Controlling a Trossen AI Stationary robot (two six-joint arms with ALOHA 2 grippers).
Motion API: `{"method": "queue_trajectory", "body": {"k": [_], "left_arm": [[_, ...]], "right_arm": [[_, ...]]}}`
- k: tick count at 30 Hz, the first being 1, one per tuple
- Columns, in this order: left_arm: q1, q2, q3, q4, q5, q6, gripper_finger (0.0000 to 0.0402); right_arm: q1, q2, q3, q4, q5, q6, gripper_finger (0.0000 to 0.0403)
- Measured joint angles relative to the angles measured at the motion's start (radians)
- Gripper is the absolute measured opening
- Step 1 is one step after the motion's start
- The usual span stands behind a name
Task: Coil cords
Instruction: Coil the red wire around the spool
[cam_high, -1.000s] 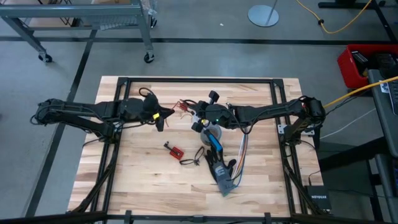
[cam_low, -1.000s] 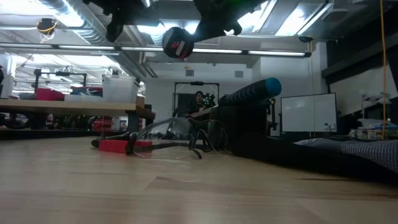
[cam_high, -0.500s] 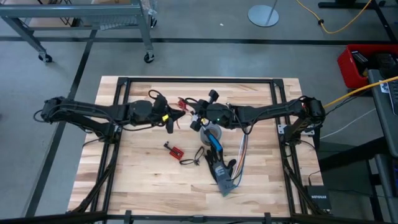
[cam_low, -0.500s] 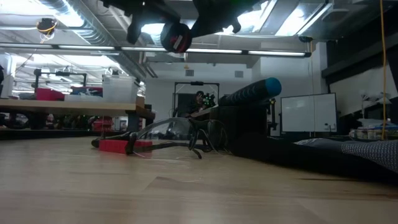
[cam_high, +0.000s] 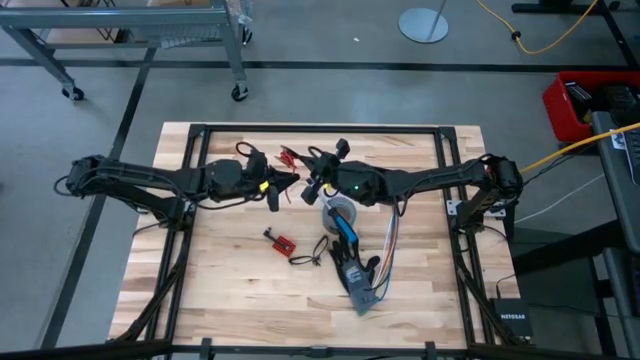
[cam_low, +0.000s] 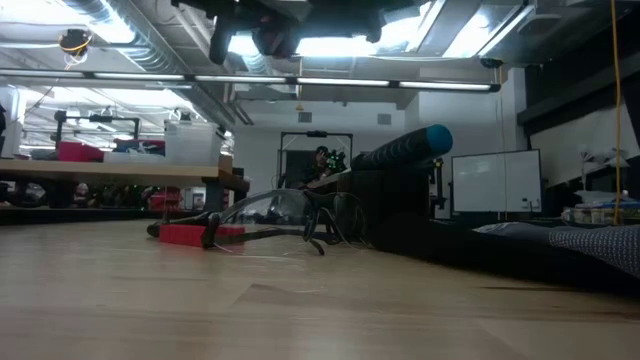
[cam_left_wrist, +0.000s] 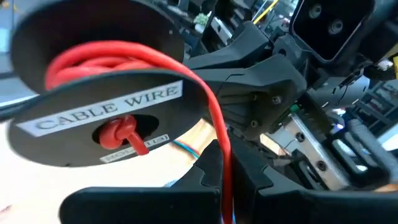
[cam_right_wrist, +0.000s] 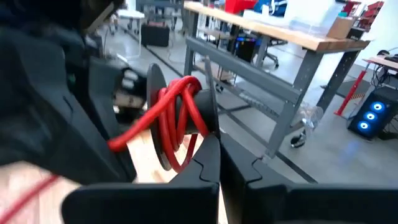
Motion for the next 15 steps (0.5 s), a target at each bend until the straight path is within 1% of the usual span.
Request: {"method": "queue_trajectory", "body": {"k": [7, 9, 12, 15], "left_arm": [[0.000, 0.059, 0.000, 0.069, -0.006, 0.033, 0.0001], [0.000, 0.067, 0.000, 0.068, -0.005, 0.035, 0.0001], [-0.004, 0.066, 0.000, 0.054, -0.012, 0.056, 0.0001], [-0.017, 0.051, 0.001, 0.026, -0.054, 0.099, 0.0001]], "right_arm": [[0.000, 0.000, 0.000, 0.102, -0.004, 0.000, 0.0000], [0.000, 0.000, 0.000, 0.104, 0.001, -0.004, 0.0000], [0.001, -0.008, 0.000, 0.094, 0.039, -0.036, 0.0000], [0.003, -0.033, 0.000, 0.061, 0.031, -0.052, 0.0000]]}}
